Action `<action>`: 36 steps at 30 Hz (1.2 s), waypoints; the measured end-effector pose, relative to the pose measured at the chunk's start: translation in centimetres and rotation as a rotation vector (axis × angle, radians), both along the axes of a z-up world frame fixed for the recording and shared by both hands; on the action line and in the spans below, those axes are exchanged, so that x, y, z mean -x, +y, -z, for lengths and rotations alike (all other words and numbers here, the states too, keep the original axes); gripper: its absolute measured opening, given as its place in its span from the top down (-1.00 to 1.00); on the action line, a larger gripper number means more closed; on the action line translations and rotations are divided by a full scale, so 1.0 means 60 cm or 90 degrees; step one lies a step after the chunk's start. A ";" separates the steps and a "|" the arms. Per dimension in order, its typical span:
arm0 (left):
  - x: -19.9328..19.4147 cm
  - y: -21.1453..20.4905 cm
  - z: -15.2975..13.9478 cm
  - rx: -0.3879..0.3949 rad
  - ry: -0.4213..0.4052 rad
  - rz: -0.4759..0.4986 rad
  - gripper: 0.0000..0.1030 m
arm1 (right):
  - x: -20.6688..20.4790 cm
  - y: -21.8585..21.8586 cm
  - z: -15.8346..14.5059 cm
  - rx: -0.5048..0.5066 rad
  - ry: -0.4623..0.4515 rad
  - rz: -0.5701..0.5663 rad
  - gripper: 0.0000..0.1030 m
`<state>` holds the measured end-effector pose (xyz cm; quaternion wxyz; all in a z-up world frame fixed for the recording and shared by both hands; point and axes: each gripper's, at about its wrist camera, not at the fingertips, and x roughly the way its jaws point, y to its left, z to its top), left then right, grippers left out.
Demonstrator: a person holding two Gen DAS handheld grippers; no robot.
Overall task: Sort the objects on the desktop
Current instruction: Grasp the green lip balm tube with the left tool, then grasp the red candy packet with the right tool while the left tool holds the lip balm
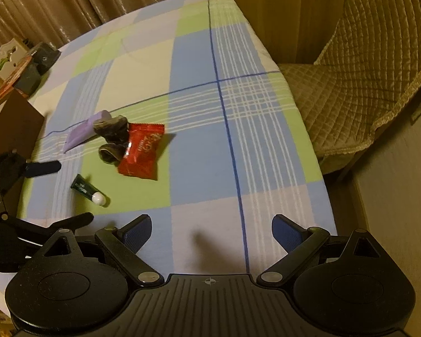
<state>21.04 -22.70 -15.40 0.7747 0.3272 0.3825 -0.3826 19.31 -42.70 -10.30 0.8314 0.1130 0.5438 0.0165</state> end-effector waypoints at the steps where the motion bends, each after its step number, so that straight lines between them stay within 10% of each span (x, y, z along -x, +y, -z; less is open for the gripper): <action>1: -0.005 -0.003 0.005 -0.012 -0.001 0.015 -0.32 | -0.001 -0.001 0.002 -0.002 0.003 0.002 -0.84; 7: -0.057 0.001 0.027 -0.007 0.091 0.007 -0.01 | -0.007 -0.007 0.005 -0.008 0.005 0.007 -0.84; 11: -0.074 0.015 0.025 0.028 0.164 -0.017 0.72 | -0.013 -0.012 0.011 -0.009 0.011 0.017 -0.84; 30: -0.054 0.064 -0.016 0.102 0.176 -0.148 0.76 | -0.107 0.065 0.025 -0.050 -0.085 -0.035 -0.83; 32: -0.056 0.070 -0.030 0.110 0.164 -0.156 0.76 | -0.122 0.076 0.030 -0.051 -0.090 -0.038 -0.25; 36: -0.058 0.086 -0.056 0.124 0.141 -0.175 0.76 | -0.147 0.087 0.049 -0.060 -0.064 -0.024 -0.16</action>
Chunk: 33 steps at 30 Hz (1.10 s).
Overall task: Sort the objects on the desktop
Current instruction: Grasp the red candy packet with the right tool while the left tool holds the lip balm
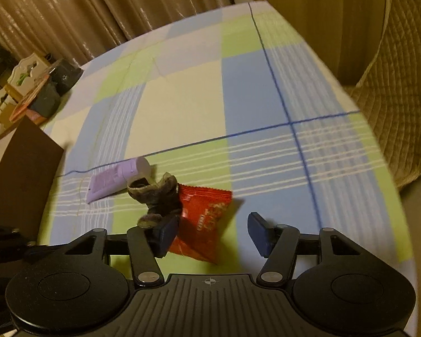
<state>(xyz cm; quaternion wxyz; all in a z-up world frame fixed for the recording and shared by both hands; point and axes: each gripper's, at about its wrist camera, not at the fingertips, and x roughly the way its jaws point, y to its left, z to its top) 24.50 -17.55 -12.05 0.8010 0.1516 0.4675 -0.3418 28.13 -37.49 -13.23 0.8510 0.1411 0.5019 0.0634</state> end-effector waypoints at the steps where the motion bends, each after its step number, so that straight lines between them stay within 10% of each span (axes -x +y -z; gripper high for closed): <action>1: 0.000 0.004 -0.005 0.001 -0.004 -0.004 0.76 | -0.003 0.004 0.004 0.007 0.005 0.000 -0.16; 10: 0.008 0.037 -0.036 0.023 -0.022 -0.028 0.76 | -0.004 0.018 0.016 0.049 0.016 -0.012 0.59; 19: 0.019 0.081 -0.100 0.078 -0.055 -0.048 0.76 | 0.037 0.025 -0.092 0.015 -0.065 -0.007 0.59; 33: 0.039 0.265 -0.202 0.071 -0.154 -0.156 0.76 | 0.038 0.244 -0.212 -0.054 -0.154 -0.199 0.59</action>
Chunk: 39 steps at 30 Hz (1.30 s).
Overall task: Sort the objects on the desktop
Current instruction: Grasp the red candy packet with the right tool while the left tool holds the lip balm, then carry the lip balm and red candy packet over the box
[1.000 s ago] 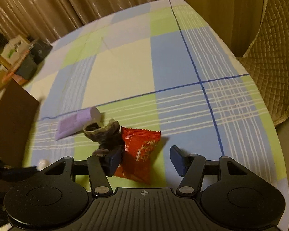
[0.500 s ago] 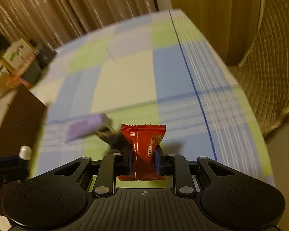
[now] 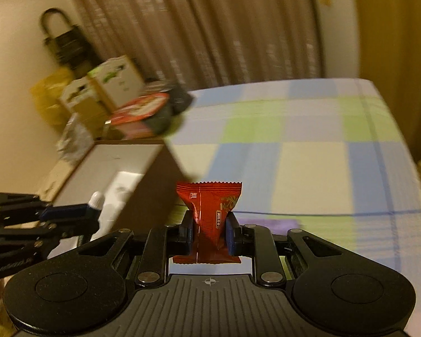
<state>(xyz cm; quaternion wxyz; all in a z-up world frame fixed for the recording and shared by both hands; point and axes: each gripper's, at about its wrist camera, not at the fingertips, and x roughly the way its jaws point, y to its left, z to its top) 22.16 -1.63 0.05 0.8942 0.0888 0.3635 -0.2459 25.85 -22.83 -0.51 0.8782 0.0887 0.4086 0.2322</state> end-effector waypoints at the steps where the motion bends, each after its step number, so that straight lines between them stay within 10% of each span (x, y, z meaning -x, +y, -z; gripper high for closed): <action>1: 0.000 0.017 -0.004 -0.005 -0.003 -0.011 0.76 | -0.001 0.018 -0.004 -0.004 -0.002 -0.014 0.59; 17: -0.090 0.220 0.003 -0.088 -0.002 -0.029 0.75 | -0.073 0.297 0.013 0.025 0.008 -0.133 0.59; 39: -0.238 0.244 0.155 -0.225 0.055 0.228 0.75 | -0.190 0.413 0.148 0.220 0.060 -0.296 0.59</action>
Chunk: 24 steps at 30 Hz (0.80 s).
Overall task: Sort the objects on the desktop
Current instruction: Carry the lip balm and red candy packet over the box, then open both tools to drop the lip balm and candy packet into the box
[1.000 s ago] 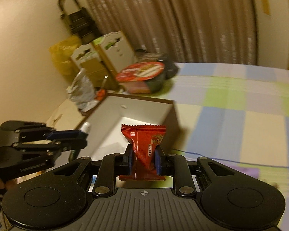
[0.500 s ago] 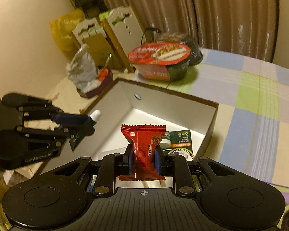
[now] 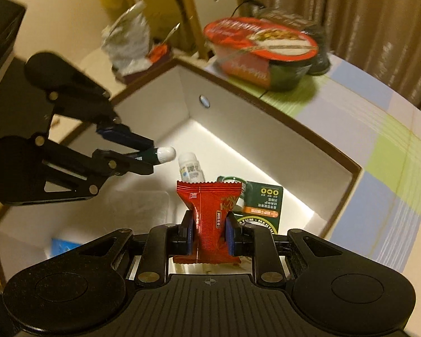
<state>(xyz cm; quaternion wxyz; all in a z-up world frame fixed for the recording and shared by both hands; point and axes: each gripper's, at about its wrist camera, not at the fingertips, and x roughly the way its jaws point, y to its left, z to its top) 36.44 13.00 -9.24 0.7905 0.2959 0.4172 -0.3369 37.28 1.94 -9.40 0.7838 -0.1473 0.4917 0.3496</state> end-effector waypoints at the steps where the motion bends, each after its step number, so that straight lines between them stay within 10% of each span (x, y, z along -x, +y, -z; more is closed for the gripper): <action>1: -0.002 -0.003 0.007 -0.008 0.001 0.012 0.75 | -0.001 0.002 0.005 0.009 0.000 -0.013 0.59; 15: -0.029 -0.011 0.058 -0.046 0.021 0.064 0.68 | -0.021 0.015 0.048 0.060 0.002 -0.060 0.58; 19: -0.030 -0.006 0.054 -0.043 0.023 0.060 0.45 | -0.012 0.017 0.043 0.054 -0.007 -0.071 -0.10; 24: -0.027 0.002 0.038 -0.022 0.025 0.042 0.32 | -0.009 0.019 0.039 0.049 -0.007 -0.067 -0.10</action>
